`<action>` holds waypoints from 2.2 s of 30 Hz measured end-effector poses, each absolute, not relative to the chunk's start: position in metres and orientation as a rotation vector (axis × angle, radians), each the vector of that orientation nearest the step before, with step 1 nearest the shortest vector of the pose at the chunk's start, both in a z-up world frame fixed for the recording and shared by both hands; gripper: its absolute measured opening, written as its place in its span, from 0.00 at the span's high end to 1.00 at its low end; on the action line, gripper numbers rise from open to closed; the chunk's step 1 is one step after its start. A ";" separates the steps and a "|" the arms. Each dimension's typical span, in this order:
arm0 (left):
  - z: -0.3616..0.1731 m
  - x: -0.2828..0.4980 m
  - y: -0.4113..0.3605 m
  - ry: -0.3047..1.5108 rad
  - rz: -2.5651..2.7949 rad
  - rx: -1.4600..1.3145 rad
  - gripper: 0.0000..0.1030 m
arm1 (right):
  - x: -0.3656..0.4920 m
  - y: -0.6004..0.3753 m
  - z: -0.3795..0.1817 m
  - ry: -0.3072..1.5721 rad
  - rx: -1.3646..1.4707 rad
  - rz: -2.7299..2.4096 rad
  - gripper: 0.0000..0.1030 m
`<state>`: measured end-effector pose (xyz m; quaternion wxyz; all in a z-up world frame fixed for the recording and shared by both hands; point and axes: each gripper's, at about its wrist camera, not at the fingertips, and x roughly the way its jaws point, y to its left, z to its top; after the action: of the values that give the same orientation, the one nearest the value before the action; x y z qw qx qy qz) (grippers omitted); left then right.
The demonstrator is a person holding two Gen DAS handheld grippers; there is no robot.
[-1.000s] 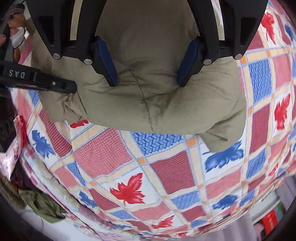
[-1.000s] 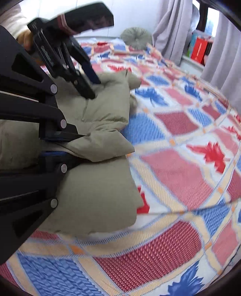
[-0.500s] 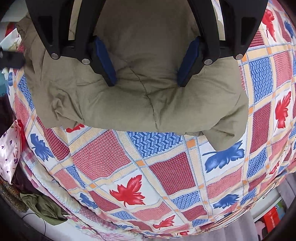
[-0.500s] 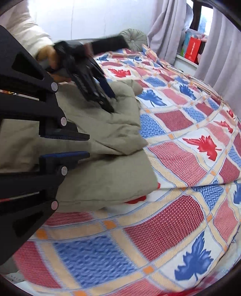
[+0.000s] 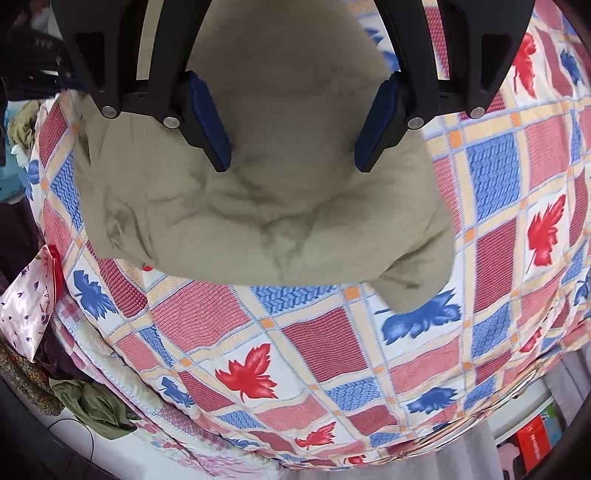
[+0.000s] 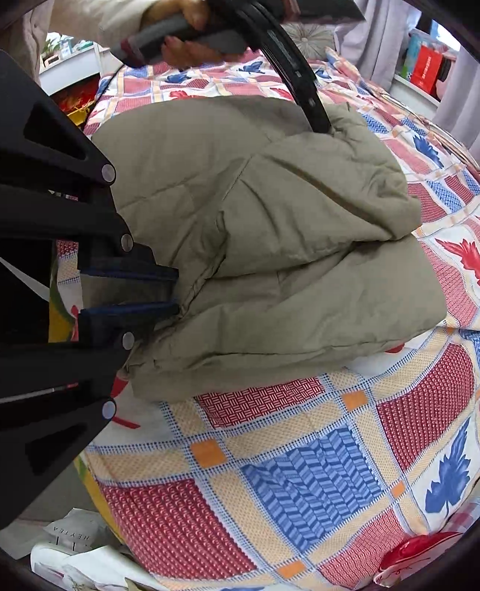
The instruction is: Fold large clothes
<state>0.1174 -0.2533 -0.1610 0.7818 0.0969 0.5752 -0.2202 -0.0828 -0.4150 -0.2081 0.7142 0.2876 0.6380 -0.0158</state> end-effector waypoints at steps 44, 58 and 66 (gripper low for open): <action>-0.185 0.076 -0.194 1.416 -0.374 0.096 0.00 | -0.062 -0.453 -0.184 1.259 0.655 -0.112 0.19; -0.195 0.085 -0.160 1.466 -0.531 -0.253 0.00 | -0.050 -0.471 -0.208 1.264 0.777 0.012 0.16; -0.217 0.096 -0.143 1.496 -0.600 -0.465 0.00 | -0.020 -0.479 -0.236 1.271 0.892 0.137 0.15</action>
<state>0.0964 -0.1427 -0.2170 0.6685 -0.2062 0.6632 -0.2660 -0.0195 -0.4785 -0.2362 0.7114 0.4022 0.5730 0.0617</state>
